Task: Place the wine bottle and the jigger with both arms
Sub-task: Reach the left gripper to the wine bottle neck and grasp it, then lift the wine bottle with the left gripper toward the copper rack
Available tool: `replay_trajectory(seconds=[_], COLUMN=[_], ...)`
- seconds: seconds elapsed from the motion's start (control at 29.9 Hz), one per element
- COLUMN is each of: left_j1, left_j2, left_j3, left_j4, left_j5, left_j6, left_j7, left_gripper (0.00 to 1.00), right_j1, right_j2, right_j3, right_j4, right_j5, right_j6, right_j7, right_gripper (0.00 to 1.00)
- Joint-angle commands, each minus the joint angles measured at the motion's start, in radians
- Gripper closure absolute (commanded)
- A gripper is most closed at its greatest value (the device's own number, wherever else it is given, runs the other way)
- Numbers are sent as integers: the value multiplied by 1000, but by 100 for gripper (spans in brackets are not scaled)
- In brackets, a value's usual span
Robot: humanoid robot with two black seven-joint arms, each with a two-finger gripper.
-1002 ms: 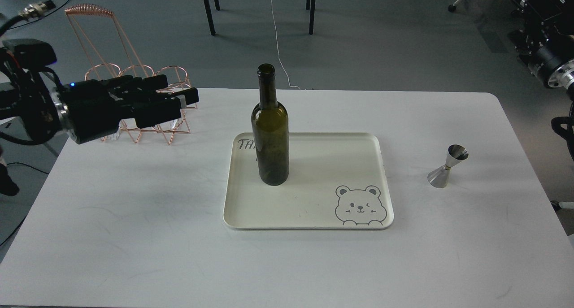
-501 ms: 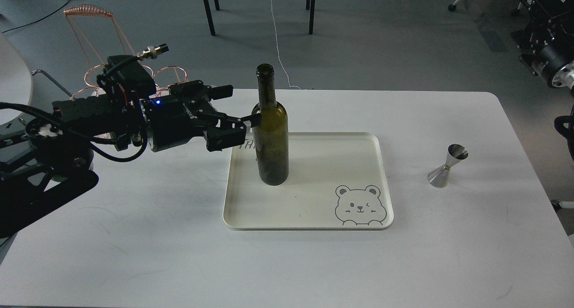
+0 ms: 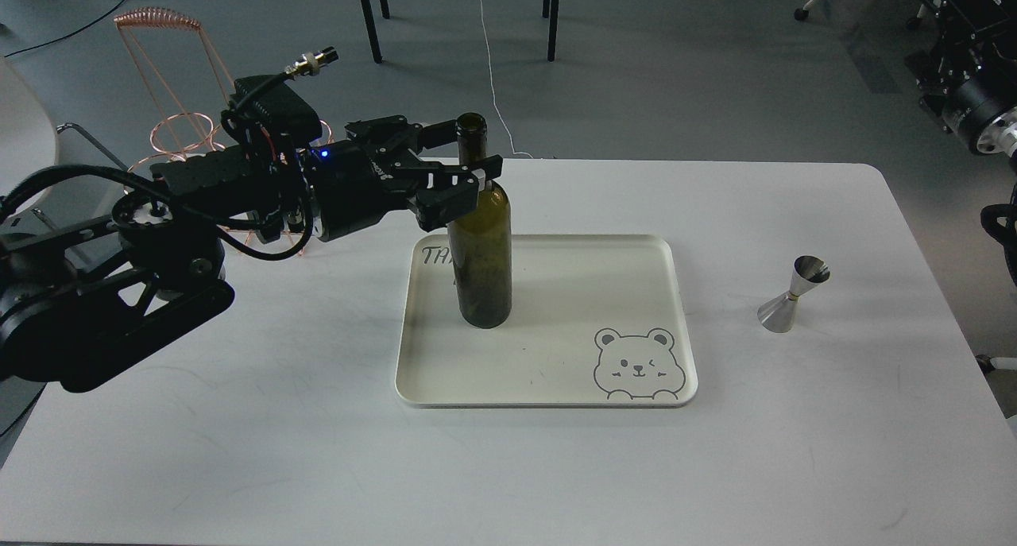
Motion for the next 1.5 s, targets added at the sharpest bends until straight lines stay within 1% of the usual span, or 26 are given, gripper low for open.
replay_trajectory(seconds=[0.0,0.03,0.1,0.17,0.3,0.53,0.6,0.74,0.84,1.0,1.07,1.1,1.2,1.24,1.47], left_j1=[0,-2,-3,-5,-5,-6,-8,-19,-40,-114,-132,-135,-157,-169,-186], left_j2=[-10,-13,-17,-16,-16,-3,10,47,113,242,266,273,276,279,291], left_j3=[-1,1,1,1,1,-5,-26,-77,-112,-96,-94,-94,-94,-94,-91], left_j4=[0,0,0,0,0,-6,-11,-11,-11,6,52,78,153,176,258], left_j5=[1,3,3,3,3,-3,-6,-11,-54,-146,-143,-141,-138,-137,-135], left_j6=[0,0,0,0,2,5,25,29,23,19,17,17,17,17,17], left_j7=[19,25,34,37,33,30,30,22,19,7,2,-7,-53,-62,-84], left_gripper=[29,30,37,49,66,82,86,87,87,87,86,86,86,86,86], right_j1=[0,0,-1,-1,-4,-3,-1,3,3,3,3,3,3,3,5], right_j2=[1,-1,1,1,1,7,7,7,4,-2,-1,1,5,7,7], right_j3=[0,0,0,0,0,0,0,0,0,0,0,0,0,0,0], right_j4=[0,0,0,0,-1,-1,-1,-1,-1,-1,-1,-1,0,0,0], right_j5=[0,0,0,0,0,0,0,0,0,0,0,0,0,0,0], right_j6=[-2,-2,-5,-5,-6,-6,-6,-6,-6,-6,-6,-6,-6,-6,-6], right_j7=[0,0,0,0,0,0,0,0,0,0,0,0,0,0,0], right_gripper=[3,3,3,3,3,3,3,3,3,3,3,3,3,3,3])
